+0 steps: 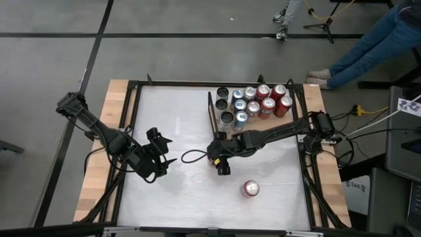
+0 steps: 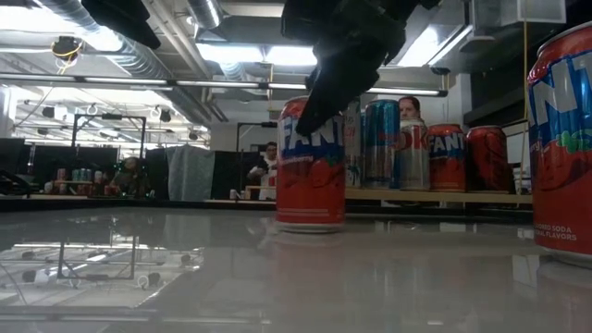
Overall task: Place canned beverage on shelf
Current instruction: Put the orange soda can on the shelf aligned with the other orange soda can
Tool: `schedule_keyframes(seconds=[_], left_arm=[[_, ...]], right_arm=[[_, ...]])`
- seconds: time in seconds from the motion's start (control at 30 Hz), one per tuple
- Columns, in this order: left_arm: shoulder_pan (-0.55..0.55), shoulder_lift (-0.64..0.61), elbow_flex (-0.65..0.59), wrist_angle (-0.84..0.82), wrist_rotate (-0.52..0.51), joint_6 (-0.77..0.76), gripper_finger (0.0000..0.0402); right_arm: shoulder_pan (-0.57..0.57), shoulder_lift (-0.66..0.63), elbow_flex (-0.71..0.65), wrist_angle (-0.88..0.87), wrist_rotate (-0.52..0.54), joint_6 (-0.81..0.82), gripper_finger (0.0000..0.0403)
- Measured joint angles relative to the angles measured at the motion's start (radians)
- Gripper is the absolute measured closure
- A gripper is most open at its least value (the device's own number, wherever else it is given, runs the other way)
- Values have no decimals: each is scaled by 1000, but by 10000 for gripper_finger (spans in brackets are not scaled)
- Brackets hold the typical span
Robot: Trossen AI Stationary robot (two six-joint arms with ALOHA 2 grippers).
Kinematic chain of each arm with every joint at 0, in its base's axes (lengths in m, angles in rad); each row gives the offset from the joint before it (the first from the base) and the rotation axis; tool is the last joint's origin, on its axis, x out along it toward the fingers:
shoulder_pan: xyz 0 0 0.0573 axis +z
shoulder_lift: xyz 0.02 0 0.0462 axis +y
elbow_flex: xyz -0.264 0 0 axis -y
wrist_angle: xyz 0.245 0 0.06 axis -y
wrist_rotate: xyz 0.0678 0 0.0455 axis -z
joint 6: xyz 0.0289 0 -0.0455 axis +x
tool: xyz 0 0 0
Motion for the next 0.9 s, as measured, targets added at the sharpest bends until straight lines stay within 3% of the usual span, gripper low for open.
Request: schedule_keyframes(seconds=[0.27, 0.57, 0.9], left_arm=[[0, 0, 0, 7, 0, 0, 51], [0, 0, 0, 20, -2, 0, 51], [0, 0, 0, 25, -3, 0, 51]], right_arm=[[2, -94, -4, -153, -71, 24, 116], [40, -246, -8, -313, -21, 49, 120], [60, -503, -207, -335, 48, 139, 120]])
